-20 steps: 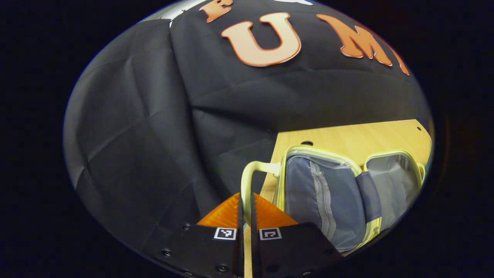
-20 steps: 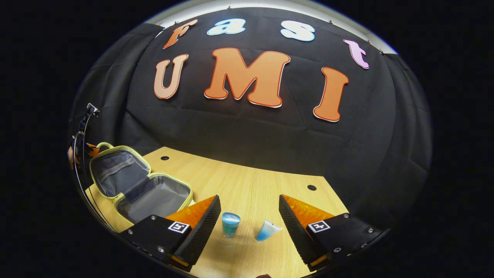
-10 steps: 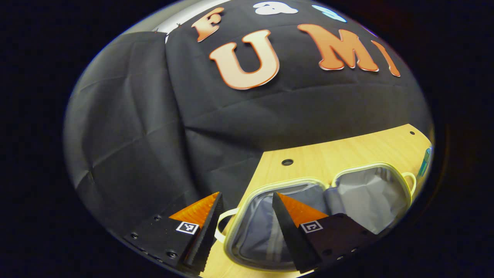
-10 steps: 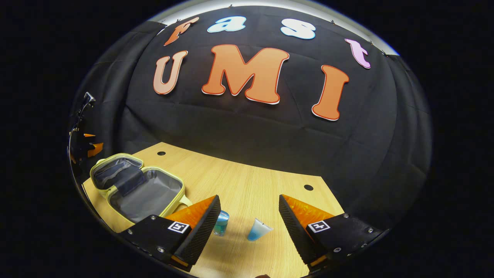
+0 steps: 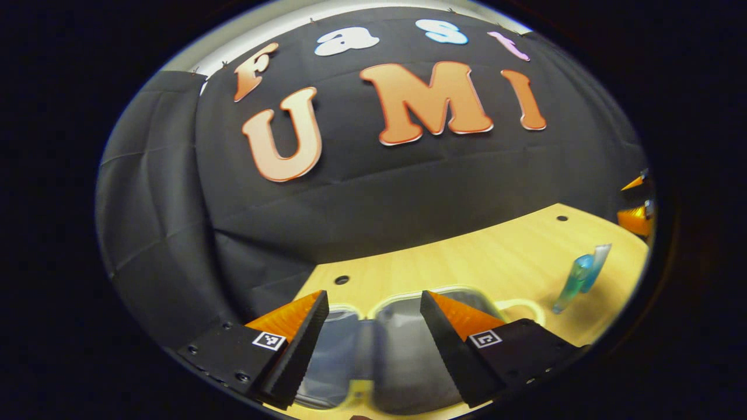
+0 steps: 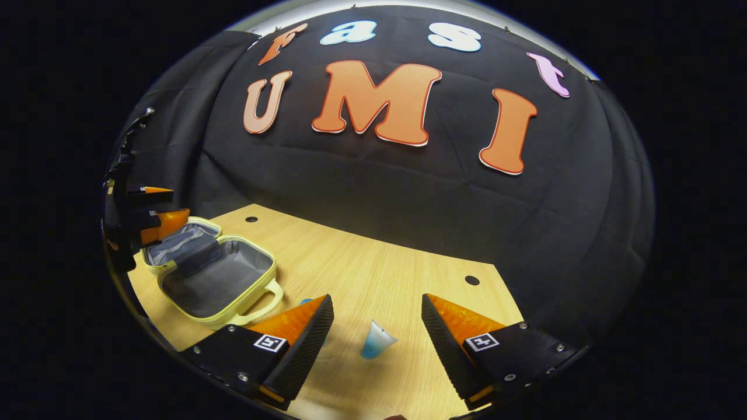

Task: First open the suitcase, pack the skin care products into it, and then close the suitcase.

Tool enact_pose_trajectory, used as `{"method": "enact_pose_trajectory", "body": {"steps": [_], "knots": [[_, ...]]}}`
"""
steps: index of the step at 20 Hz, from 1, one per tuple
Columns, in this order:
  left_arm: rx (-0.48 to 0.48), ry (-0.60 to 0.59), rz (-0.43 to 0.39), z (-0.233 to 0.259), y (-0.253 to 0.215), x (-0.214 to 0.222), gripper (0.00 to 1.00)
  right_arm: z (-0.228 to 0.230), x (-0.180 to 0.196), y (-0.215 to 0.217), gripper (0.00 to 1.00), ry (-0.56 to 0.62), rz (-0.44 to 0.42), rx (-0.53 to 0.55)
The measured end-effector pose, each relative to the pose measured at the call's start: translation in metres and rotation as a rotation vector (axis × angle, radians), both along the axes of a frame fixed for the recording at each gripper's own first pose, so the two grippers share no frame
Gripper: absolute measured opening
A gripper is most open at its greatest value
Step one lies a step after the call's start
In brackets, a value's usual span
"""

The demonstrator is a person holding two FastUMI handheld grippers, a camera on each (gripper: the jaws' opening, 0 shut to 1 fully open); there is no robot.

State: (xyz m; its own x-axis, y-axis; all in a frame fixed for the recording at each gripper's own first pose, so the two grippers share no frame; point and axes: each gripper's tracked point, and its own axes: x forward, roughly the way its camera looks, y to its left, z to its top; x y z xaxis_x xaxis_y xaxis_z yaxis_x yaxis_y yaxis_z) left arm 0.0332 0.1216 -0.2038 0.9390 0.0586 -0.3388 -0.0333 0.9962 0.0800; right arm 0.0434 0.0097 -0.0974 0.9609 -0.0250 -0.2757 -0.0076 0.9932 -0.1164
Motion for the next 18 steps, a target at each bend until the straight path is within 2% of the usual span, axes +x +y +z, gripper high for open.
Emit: {"method": "enact_pose_trajectory", "body": {"steps": [7, 10, 15, 18], "knots": [[-0.066, -0.007, -0.185, 0.002, -0.142, 0.005, 0.98, -0.018, 0.001, -0.009, 0.96, 0.022, 0.064, 0.007], [-0.101, 0.001, -0.238, -0.008, -0.191, 0.002, 0.98, -0.023, -0.002, -0.020, 0.96, 0.030, 0.073, 0.009], [-0.131, 0.029, -0.291, -0.025, -0.248, 0.001, 0.98, -0.030, -0.007, -0.039, 0.96, 0.041, 0.089, 0.002], [-0.148, 0.060, -0.289, -0.048, -0.272, 0.003, 0.98, -0.033, -0.010, -0.048, 0.96, 0.042, 0.108, -0.015]]}}
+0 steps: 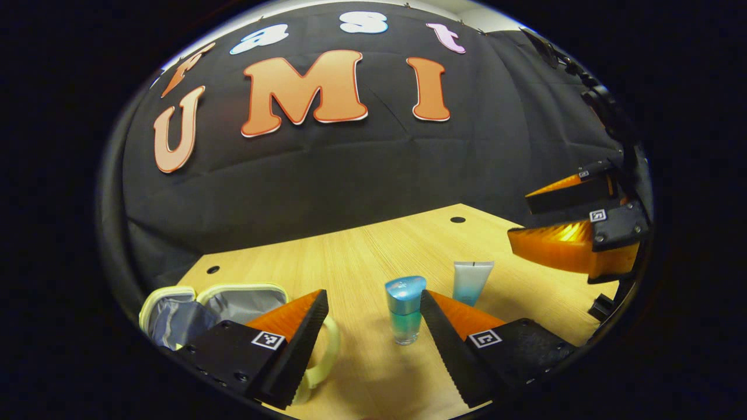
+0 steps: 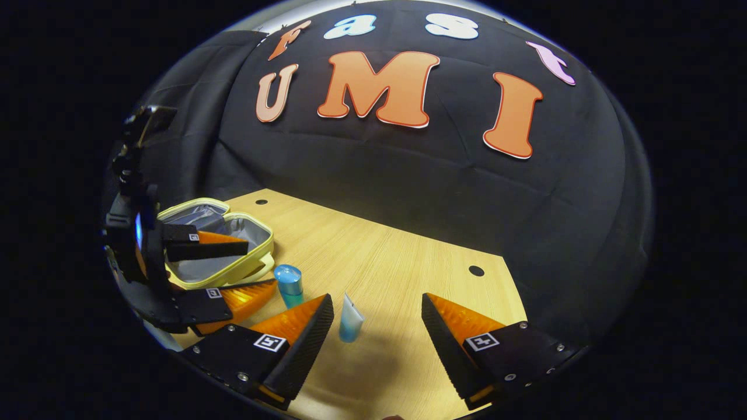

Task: First open the suitcase, pack the skin care products into it, and then close the suitcase.

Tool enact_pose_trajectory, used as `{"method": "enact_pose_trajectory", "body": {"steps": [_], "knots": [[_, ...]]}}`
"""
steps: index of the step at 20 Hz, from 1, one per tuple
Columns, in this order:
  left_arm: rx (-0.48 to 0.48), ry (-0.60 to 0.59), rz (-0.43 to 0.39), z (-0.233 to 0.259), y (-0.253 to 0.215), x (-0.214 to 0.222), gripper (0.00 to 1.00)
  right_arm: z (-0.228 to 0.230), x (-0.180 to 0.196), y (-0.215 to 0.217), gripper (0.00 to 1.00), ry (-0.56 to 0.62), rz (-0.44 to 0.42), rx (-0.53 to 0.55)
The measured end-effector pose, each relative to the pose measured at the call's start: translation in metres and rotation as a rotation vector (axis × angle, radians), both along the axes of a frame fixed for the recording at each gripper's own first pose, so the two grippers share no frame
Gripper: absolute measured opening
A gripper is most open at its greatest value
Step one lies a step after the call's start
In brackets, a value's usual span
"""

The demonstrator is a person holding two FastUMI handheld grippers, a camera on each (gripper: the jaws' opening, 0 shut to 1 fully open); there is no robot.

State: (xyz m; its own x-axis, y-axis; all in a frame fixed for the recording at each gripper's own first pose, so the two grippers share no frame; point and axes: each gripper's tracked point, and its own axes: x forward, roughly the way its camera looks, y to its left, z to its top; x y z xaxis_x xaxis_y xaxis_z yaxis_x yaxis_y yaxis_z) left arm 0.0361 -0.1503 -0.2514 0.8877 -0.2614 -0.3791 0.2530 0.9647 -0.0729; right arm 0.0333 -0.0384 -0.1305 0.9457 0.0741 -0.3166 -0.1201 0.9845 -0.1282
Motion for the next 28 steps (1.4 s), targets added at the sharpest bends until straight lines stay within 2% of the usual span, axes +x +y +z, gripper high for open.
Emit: {"method": "enact_pose_trajectory", "body": {"steps": [4, 7, 10, 12, 13, 14, 17, 21, 28], "knots": [[-0.030, 0.062, 0.015, -0.039, -0.024, 0.010, 0.98, -0.006, -0.002, -0.005, 0.96, 0.008, 0.031, -0.007], [-0.058, 0.102, 0.023, -0.061, -0.033, 0.016, 0.86, -0.011, -0.001, -0.006, 0.96, 0.011, 0.042, 0.001], [-0.076, 0.131, 0.022, -0.077, -0.041, 0.024, 0.83, -0.019, -0.001, -0.006, 0.96, 0.023, 0.046, 0.012], [-0.085, 0.137, 0.007, -0.078, -0.048, 0.023, 0.68, -0.027, 0.000, -0.004, 0.96, 0.039, 0.049, 0.020], [-0.077, 0.132, 0.012, -0.080, -0.051, 0.028, 0.57, -0.031, 0.002, -0.003, 0.96, 0.049, 0.050, 0.026], [-0.076, 0.131, 0.000, -0.080, -0.050, 0.026, 0.51, -0.037, 0.001, -0.002, 0.96, 0.065, 0.051, 0.035], [-0.089, 0.153, 0.016, -0.075, -0.045, 0.024, 0.48, -0.052, 0.006, 0.002, 0.96, 0.102, 0.057, 0.061], [-0.084, 0.124, 0.058, -0.042, -0.021, 0.021, 0.48, -0.075, 0.016, 0.010, 0.96, 0.145, 0.088, 0.067], [-0.055, 0.076, 0.178, 0.021, 0.041, 0.014, 0.48, -0.110, 0.038, 0.027, 0.94, 0.213, 0.163, 0.077]]}}
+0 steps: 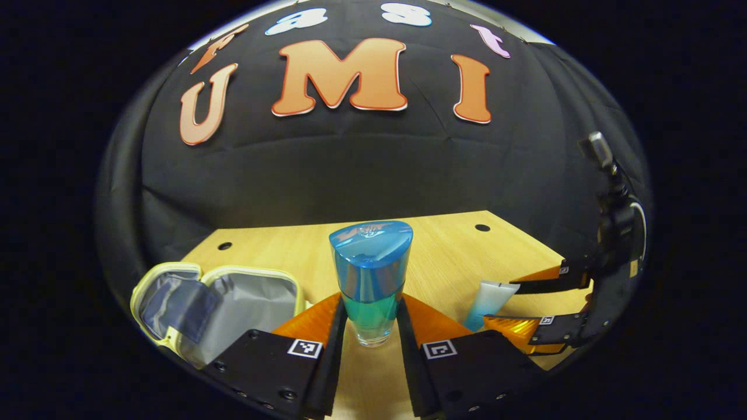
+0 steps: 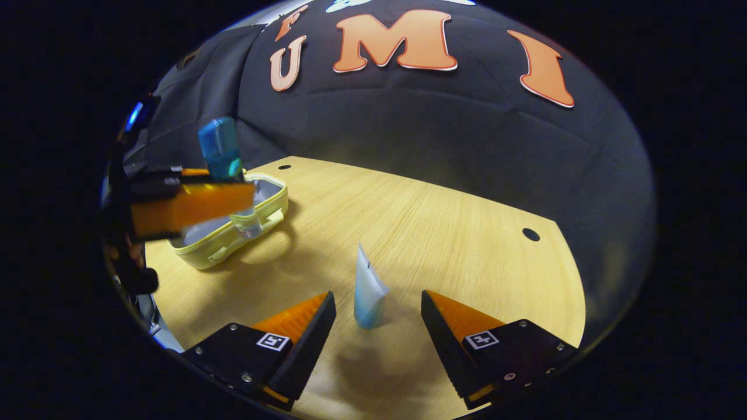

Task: First open the suitcase, pack the skin care products into it, and then close the suitcase.

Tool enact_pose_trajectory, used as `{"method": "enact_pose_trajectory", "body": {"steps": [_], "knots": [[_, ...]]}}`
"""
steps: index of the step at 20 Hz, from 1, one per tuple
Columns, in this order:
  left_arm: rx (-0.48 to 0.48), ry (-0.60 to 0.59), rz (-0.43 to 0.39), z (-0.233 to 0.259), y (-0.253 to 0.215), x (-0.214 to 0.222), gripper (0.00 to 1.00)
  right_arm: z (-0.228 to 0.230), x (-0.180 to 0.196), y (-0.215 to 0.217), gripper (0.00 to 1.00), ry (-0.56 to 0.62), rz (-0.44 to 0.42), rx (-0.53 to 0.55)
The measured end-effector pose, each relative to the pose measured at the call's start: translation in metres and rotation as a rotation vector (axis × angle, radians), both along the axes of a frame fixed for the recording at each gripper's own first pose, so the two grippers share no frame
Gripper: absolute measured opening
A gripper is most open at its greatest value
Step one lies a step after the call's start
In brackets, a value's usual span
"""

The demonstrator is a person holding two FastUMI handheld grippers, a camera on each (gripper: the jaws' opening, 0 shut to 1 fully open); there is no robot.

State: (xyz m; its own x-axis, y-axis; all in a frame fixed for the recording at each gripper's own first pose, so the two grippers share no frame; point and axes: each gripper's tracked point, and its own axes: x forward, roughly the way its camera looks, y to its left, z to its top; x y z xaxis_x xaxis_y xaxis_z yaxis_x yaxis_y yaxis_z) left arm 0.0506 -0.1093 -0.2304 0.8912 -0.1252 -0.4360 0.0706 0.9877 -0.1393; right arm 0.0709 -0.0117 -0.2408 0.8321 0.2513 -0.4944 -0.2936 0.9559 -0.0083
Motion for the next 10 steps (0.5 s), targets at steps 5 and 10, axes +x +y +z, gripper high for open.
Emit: {"method": "enact_pose_trajectory", "body": {"steps": [5, 10], "knots": [[0.063, 0.018, 0.099, 0.019, 0.058, -0.027, 0.48, -0.028, 0.003, 0.009, 0.69, 0.070, 0.021, 0.012], [0.109, 0.057, 0.189, 0.021, 0.116, -0.056, 0.48, -0.026, 0.003, 0.013, 0.37, 0.083, 0.017, 0.024]]}}
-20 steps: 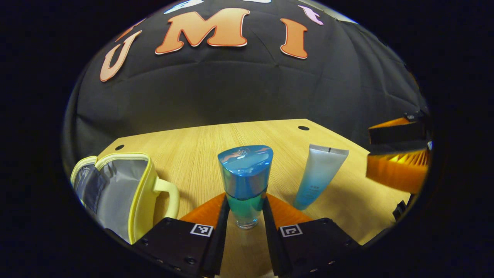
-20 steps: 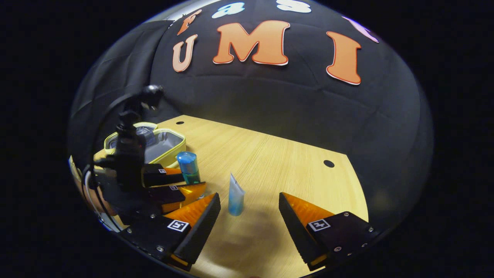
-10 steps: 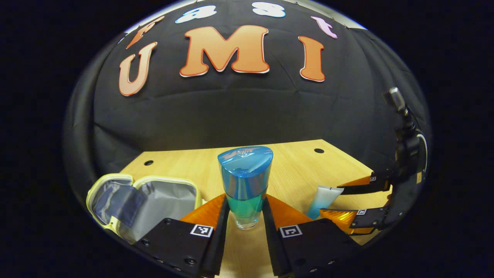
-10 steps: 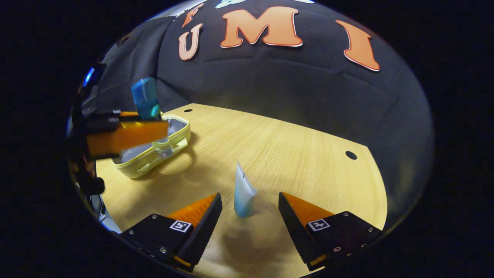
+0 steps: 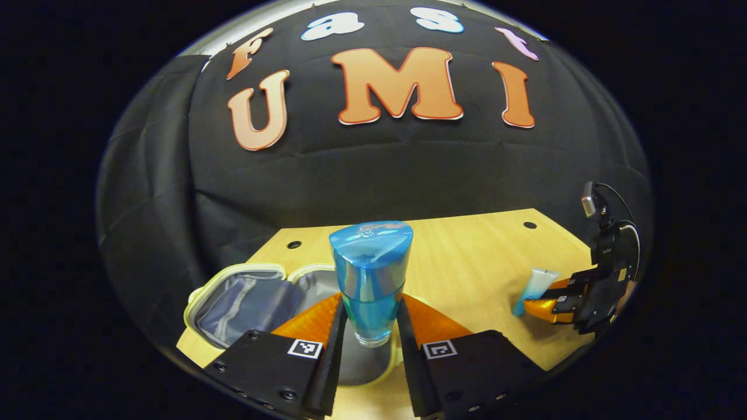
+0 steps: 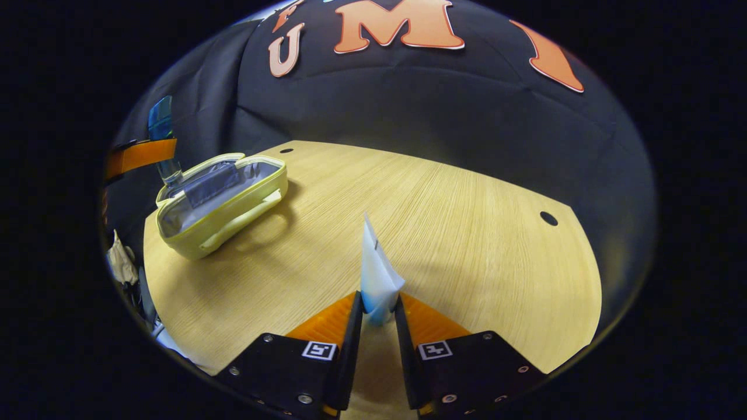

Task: First open the suitcase, pack the skin care products into it, and then close the suitcase.

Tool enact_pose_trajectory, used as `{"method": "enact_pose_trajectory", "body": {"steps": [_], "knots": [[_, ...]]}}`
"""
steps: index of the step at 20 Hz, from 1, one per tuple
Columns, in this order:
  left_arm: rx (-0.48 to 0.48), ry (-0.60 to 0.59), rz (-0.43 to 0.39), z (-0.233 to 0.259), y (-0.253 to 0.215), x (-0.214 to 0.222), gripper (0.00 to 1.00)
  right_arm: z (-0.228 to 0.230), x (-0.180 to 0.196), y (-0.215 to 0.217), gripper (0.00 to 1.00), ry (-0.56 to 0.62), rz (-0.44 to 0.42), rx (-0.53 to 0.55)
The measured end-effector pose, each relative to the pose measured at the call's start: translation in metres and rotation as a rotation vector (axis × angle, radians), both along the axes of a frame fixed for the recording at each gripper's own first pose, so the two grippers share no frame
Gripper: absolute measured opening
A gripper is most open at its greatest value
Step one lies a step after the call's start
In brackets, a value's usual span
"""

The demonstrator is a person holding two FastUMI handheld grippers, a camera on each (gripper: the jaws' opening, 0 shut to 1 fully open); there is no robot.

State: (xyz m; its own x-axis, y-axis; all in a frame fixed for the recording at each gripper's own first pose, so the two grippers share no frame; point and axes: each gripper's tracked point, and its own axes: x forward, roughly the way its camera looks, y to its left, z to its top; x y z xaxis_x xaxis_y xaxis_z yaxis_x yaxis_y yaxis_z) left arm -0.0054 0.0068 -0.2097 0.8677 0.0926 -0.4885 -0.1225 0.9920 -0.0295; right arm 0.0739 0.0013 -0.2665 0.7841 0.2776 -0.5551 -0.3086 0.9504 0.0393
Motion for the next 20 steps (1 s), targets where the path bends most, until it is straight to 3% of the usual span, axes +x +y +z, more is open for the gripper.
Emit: {"method": "enact_pose_trajectory", "body": {"steps": [7, 13, 20], "knots": [[-0.005, 0.012, 0.008, -0.002, 0.050, -0.001, 0.48, 0.046, -0.011, 0.022, 0.35, -0.046, -0.011, 0.037], [-0.051, 0.073, -0.077, -0.030, 0.074, 0.006, 0.48, 0.103, -0.022, 0.066, 0.35, -0.110, 0.018, 0.054], [-0.125, 0.207, -0.141, -0.084, 0.102, 0.008, 0.48, 0.133, -0.021, 0.130, 0.35, -0.119, 0.029, 0.106]]}}
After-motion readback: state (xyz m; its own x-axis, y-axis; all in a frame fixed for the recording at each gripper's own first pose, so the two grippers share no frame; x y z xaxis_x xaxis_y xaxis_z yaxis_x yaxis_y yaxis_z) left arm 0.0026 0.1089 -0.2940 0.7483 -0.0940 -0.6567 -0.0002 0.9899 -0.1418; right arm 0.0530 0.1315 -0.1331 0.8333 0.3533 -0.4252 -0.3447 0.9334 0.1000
